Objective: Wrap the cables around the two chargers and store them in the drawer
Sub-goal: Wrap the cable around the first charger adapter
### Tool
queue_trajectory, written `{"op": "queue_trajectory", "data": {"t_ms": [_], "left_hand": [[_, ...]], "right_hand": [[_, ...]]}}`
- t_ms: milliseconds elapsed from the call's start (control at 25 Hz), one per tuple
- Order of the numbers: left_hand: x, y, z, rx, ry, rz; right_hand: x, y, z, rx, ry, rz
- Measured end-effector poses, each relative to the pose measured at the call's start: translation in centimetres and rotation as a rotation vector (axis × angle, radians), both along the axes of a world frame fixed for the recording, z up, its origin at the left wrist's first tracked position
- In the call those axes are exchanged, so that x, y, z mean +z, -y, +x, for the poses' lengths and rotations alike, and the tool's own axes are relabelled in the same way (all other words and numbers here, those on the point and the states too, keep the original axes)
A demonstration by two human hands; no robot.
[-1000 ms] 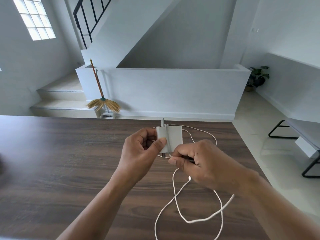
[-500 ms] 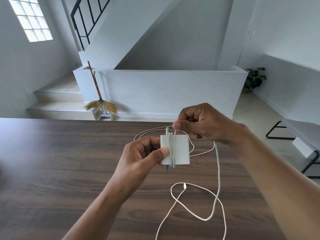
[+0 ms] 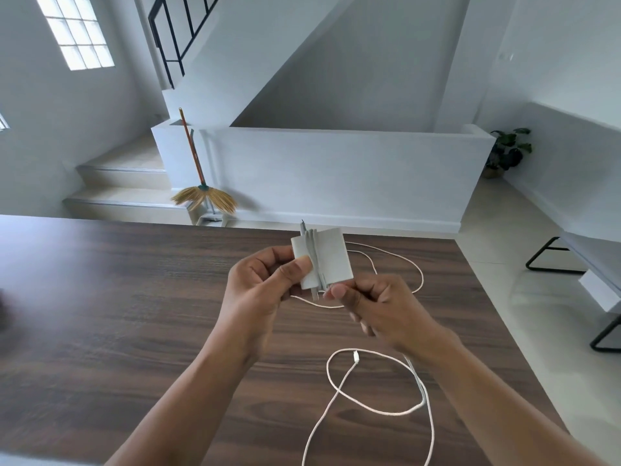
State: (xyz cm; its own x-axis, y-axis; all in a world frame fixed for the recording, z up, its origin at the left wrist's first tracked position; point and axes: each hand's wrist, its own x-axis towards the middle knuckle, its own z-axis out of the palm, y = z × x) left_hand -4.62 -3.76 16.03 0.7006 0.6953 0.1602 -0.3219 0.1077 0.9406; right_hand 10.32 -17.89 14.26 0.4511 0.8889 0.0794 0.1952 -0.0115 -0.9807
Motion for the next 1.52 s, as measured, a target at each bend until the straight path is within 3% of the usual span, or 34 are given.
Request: {"op": "queue_trajectory", "data": {"t_ms": [200, 480, 680, 1000, 1280, 1520], "left_hand": [[-0.5, 0.1, 0.4, 0.092, -0.076, 0.133], [-0.9, 1.1, 0.1, 0.128, -0.176, 0.302], [-1.3, 2.0, -0.8, -0.002, -0.228, 0.301], [-0.5, 2.6, -2.2, -0.211, -0.121, 0.169], [-0.9, 2.8, -2.0, -0.197, -0.065, 0.099], [-1.0, 2.8, -1.6, -0.192, -0.028, 0.005]], "right_hand": [[0.6, 1.9, -2.0, -0.001, 0.379, 0.027], [5.2, 3.6, -2.7, 0.167, 0.577, -0.160], [9.9, 2.4, 0.0, 0.116, 0.702, -0.169], [8.5, 0.1, 2.8, 0.135, 0.383, 0.010], [5.0, 0.1, 2.7, 0.120, 0.054, 0.063], [1.9, 0.2, 2.0, 0.001, -0.061, 0.120]]}}
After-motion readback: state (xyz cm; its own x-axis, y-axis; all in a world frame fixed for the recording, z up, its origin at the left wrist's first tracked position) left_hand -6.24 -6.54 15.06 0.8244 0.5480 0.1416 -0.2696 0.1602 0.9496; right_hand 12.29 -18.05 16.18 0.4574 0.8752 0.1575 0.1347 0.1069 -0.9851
